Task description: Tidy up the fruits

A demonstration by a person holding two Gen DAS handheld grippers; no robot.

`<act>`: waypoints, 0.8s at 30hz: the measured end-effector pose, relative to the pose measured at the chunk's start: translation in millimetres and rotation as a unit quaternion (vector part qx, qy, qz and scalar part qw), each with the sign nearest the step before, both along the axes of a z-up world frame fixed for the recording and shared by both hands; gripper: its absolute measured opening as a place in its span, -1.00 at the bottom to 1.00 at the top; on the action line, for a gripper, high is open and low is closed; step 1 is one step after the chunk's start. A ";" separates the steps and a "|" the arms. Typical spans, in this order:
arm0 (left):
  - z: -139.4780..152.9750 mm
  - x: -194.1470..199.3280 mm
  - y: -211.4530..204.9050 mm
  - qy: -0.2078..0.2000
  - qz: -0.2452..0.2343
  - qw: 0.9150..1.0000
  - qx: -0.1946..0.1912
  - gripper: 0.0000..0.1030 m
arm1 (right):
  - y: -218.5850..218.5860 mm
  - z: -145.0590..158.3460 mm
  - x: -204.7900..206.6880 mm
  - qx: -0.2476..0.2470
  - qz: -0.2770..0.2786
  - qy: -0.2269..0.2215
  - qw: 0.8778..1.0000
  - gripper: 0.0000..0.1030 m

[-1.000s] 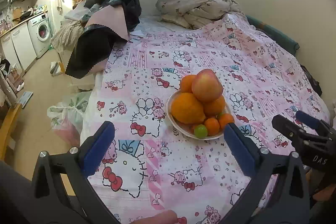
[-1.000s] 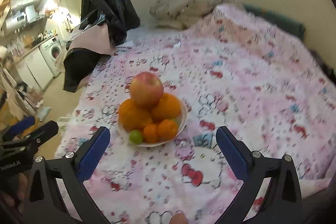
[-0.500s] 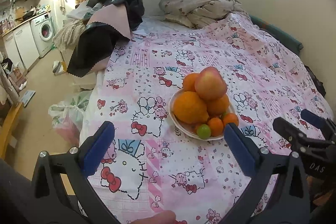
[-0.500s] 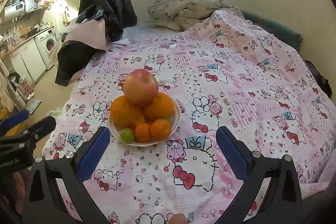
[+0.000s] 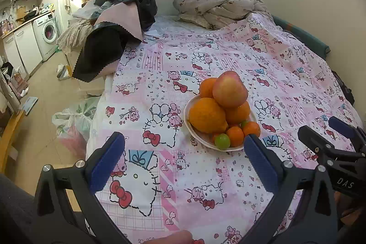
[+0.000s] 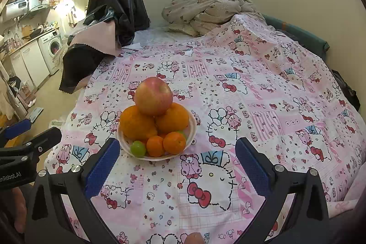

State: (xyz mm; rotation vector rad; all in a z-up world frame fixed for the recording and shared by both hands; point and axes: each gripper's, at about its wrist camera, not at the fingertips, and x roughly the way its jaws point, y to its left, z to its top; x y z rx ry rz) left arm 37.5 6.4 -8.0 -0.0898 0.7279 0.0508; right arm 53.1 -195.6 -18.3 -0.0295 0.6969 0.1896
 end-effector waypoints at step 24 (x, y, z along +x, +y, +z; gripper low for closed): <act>4.9 -1.0 1.2 -0.006 -0.005 1.000 0.001 0.99 | -3.3 3.2 -0.3 0.005 -0.009 -0.009 1.000 1.00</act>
